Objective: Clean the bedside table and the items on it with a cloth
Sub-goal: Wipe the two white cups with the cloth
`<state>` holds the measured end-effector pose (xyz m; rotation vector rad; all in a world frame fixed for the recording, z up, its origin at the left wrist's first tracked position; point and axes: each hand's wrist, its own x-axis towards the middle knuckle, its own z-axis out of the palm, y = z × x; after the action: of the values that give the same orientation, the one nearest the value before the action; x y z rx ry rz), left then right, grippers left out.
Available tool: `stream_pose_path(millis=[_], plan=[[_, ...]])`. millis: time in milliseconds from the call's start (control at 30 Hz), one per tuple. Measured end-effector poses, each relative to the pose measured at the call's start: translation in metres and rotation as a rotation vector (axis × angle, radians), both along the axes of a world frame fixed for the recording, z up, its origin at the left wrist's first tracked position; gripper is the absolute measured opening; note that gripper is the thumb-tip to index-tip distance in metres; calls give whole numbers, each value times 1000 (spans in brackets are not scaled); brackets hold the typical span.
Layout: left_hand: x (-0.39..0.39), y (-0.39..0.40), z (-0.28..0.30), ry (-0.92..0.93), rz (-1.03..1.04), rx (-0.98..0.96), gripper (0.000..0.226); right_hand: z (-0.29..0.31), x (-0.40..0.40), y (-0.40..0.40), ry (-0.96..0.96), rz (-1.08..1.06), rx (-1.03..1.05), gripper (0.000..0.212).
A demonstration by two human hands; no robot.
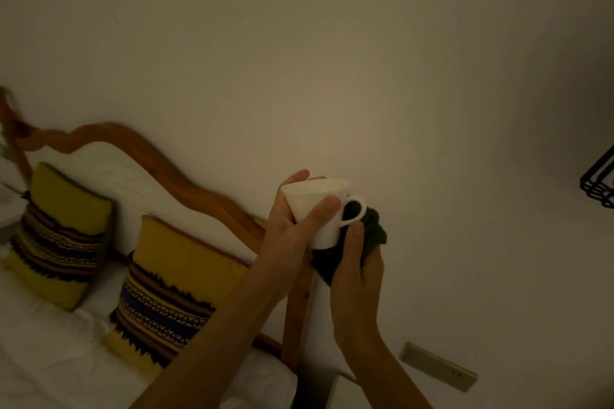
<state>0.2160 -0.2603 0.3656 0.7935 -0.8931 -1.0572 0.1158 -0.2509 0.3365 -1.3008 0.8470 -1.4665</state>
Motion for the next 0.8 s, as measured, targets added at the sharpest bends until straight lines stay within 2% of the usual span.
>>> stream_pose_path(millis=[133, 267, 333, 433, 500, 567, 667, 800], plan=[[26, 8, -19, -128, 106, 19, 89, -13, 1, -7, 65, 74, 118, 43], [60, 20, -49, -331, 183, 6, 84, -30, 5, -15, 126, 240, 359, 24], [76, 30, -68, -392, 215, 24, 82, -45, 15, -18, 78, 264, 439, 23], [97, 45, -98, -503, 301, 68, 81, -70, 37, -13, -122, 308, 603, 25], [117, 56, -119, -590, 369, 140, 83, -90, 52, -9, -292, 306, 744, 29], [137, 72, -145, -705, 377, 224, 84, -111, 59, -8, -376, 281, 846, 35], [171, 106, -199, -814, 353, 397, 89, -150, 72, 1, -300, 263, 960, 42], [217, 155, -277, -893, 367, 602, 92, -215, 101, 26, -184, 275, 1108, 36]])
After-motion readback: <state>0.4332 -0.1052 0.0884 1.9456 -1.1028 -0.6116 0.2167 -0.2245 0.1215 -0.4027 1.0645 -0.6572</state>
